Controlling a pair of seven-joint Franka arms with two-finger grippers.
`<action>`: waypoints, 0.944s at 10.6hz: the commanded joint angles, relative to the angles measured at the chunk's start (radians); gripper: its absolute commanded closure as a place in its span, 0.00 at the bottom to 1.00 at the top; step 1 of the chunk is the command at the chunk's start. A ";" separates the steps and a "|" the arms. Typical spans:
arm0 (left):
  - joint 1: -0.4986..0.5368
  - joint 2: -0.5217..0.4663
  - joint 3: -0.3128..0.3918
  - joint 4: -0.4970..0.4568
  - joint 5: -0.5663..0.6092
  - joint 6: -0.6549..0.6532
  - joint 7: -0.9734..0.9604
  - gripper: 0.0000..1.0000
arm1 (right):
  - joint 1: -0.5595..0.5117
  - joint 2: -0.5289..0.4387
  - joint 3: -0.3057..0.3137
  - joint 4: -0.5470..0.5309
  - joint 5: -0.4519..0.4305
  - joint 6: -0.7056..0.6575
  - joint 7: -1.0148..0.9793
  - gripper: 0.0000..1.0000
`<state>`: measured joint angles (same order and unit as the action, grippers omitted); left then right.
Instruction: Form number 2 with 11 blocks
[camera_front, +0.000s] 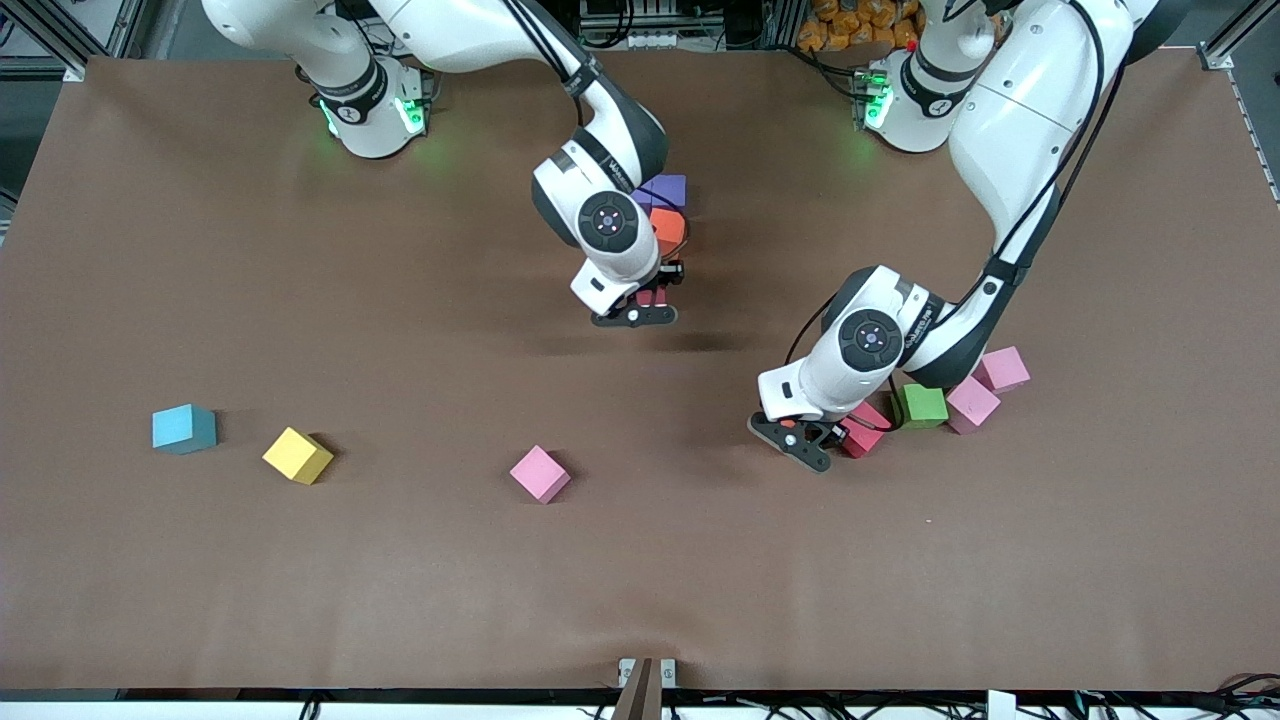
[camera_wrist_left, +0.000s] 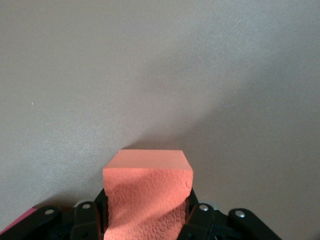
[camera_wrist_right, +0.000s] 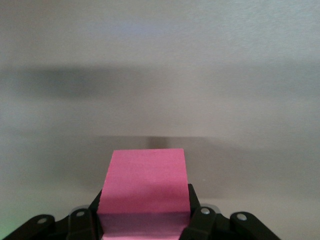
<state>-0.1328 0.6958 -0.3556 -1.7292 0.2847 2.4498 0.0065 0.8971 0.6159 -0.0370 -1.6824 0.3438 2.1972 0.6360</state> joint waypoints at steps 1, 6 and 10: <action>-0.004 -0.012 0.007 0.002 -0.004 -0.015 0.020 0.57 | 0.039 0.039 -0.014 0.030 0.018 0.029 0.024 0.63; 0.013 -0.076 -0.012 0.013 -0.018 -0.101 0.021 0.56 | 0.060 0.033 -0.014 0.016 0.015 0.016 0.013 0.63; 0.015 -0.121 -0.017 0.020 -0.032 -0.158 0.021 0.56 | 0.069 0.031 -0.009 -0.008 0.011 0.016 0.007 0.63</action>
<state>-0.1257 0.6023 -0.3675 -1.7032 0.2781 2.3221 0.0065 0.9467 0.6448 -0.0369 -1.6905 0.3458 2.2166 0.6426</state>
